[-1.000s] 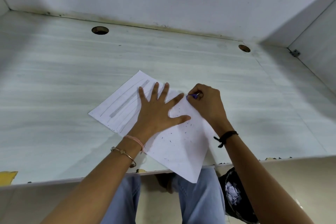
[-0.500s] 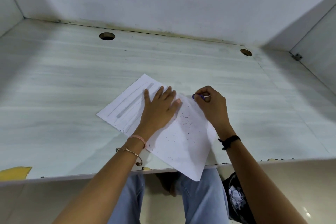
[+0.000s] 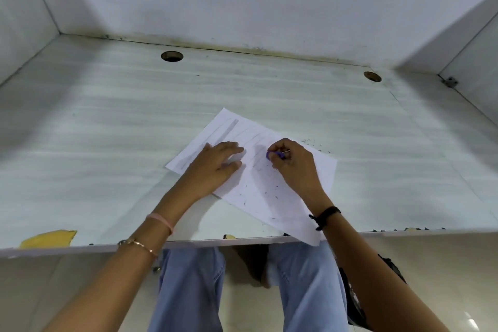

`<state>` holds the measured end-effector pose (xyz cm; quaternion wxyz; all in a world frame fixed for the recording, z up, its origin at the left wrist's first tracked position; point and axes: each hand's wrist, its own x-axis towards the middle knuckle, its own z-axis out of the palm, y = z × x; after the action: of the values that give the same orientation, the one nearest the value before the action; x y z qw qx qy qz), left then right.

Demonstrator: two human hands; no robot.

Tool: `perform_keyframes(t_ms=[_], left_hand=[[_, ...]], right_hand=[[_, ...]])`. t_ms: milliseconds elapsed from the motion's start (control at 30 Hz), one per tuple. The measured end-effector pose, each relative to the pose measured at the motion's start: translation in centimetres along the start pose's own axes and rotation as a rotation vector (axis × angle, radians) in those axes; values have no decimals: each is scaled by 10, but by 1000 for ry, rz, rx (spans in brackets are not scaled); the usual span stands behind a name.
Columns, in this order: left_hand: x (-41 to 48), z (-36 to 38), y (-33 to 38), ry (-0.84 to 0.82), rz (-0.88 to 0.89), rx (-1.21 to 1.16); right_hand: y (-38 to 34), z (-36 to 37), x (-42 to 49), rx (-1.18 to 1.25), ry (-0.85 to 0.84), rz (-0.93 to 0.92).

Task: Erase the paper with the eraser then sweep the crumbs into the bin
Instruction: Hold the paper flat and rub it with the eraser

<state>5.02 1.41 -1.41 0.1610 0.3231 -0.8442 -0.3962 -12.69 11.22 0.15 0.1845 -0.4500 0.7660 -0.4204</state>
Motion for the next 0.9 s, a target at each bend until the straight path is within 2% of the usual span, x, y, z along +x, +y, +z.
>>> perform_keyframes(t_ms=[200,367,467,600,700,800,900], left_hand=[[-12,-1,-15,-238,67,364],[-11,0,-16,-234,147,530],[-14,3,-12,-156,107,661],[-26,14,-7,-147,16,630],[-26,18,-9,-128,25,627],[-24,20,-12,-102,60,685],[-24,20,-14,-102,48,652]], right_hand=[[-14,8,-18,109,-158,-15],[-14,12,-30,-5,-209,-236],[-16,7,-31,-61,-231,-261],[-16,8,-34,-4,-222,-236],[-20,14,-38,-9,-223,-229],[-28,18,-43,-43,-302,-253],[-27,9,-33,-108,-252,-275]])
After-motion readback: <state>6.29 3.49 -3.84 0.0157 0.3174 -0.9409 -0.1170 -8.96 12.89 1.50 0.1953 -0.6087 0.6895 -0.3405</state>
